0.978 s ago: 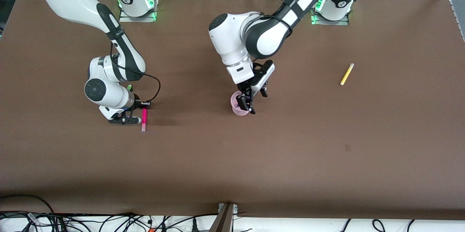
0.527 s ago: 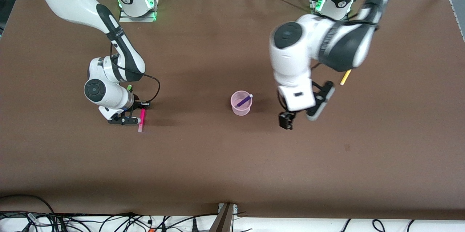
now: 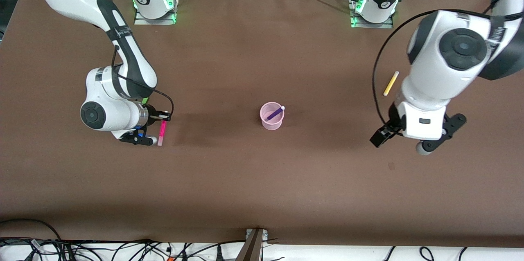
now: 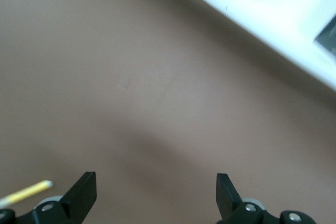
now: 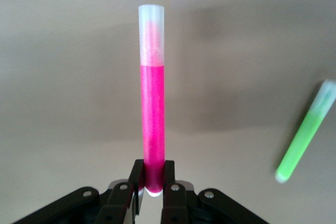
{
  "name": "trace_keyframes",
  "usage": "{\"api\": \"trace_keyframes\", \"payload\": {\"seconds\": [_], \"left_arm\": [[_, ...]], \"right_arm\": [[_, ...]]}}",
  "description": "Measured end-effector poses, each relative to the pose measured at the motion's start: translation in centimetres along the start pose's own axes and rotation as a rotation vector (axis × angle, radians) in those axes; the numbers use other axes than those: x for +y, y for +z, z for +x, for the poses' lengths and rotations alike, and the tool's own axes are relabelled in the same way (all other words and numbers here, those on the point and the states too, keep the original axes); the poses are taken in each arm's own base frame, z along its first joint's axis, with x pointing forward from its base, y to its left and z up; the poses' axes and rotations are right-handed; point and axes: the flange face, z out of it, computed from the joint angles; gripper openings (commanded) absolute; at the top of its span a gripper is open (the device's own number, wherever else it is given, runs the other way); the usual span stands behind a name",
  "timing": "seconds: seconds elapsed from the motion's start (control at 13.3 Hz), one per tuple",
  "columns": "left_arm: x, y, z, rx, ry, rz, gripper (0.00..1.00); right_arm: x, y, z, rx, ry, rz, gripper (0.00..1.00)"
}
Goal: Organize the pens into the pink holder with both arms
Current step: 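Lift the pink highlighter with the right gripper while the left gripper withdraws, then carry the pink highlighter over the cup and drop it in with the right gripper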
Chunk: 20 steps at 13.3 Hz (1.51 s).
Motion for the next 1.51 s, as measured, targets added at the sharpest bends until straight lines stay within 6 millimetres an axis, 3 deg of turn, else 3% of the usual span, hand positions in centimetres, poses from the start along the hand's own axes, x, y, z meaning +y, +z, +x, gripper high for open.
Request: {"api": "trace_keyframes", "payload": {"seconds": [0.45, 0.6, 0.9, 1.13, 1.28, 1.51], "left_arm": [[-9.2, 3.1, 5.7, -0.158, 0.403, -0.066, 1.00], [-12.2, 3.8, 6.2, -0.180, 0.487, -0.072, 1.00], [-12.8, 3.2, 4.5, -0.117, 0.520, -0.075, 1.00], [-13.0, 3.1, 3.4, -0.085, 0.525, -0.074, 1.00], [-13.0, 3.2, 3.3, -0.085, 0.524, -0.073, 1.00], [-13.1, 3.4, 3.3, -0.088, 0.524, -0.072, 1.00]], "right_arm": [[-10.5, -1.9, -5.1, -0.214, 0.198, 0.210, 0.01], [-14.0, -1.6, -7.0, -0.323, 0.276, 0.324, 0.01], [-23.1, -1.9, -12.5, -0.440, 0.378, 0.389, 0.01], [-30.5, 0.8, -17.6, -0.457, 0.419, 0.416, 0.01], [-32.4, 3.6, -18.8, -0.448, 0.428, 0.405, 0.01], [-32.1, 5.2, -17.2, -0.448, 0.451, 0.398, 0.01]]}}
